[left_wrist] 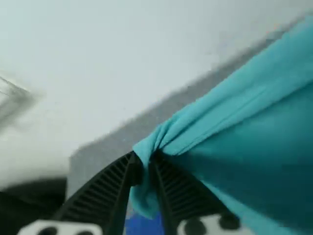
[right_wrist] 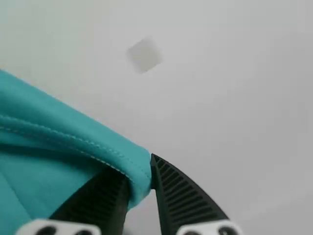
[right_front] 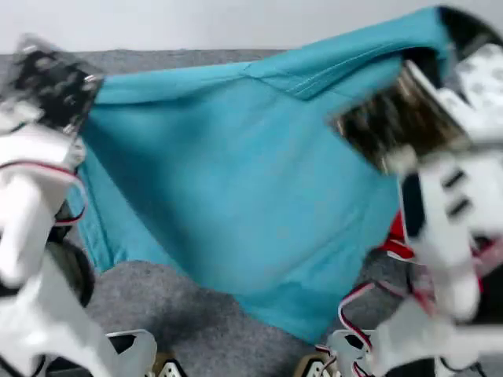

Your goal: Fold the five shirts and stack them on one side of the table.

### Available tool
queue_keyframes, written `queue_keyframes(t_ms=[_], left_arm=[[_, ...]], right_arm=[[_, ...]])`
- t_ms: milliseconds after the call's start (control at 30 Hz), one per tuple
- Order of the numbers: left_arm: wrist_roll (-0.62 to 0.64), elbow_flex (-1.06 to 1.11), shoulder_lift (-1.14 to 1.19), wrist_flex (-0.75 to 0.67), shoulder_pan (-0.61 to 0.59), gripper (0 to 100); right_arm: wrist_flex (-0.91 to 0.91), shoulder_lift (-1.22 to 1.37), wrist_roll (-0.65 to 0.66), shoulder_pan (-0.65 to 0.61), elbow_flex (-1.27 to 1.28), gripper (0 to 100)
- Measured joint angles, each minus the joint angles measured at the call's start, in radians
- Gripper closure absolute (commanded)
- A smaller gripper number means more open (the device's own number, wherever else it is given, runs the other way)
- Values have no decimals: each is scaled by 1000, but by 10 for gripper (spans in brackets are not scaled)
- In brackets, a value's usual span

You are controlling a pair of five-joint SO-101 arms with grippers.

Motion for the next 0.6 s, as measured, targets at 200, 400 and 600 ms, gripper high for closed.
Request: queue_keyframes(t_ms=[200,400,600], left_arm=[[-51,358,91,-143,28,985],[-46,384,344,-333,29,985],[-52,245,620,-440,29,985]], right_arm=[[-124,92,-26,0,339,990],[-440,226,-41,0,549,990],[-703,393,-46,-5,592,990]])
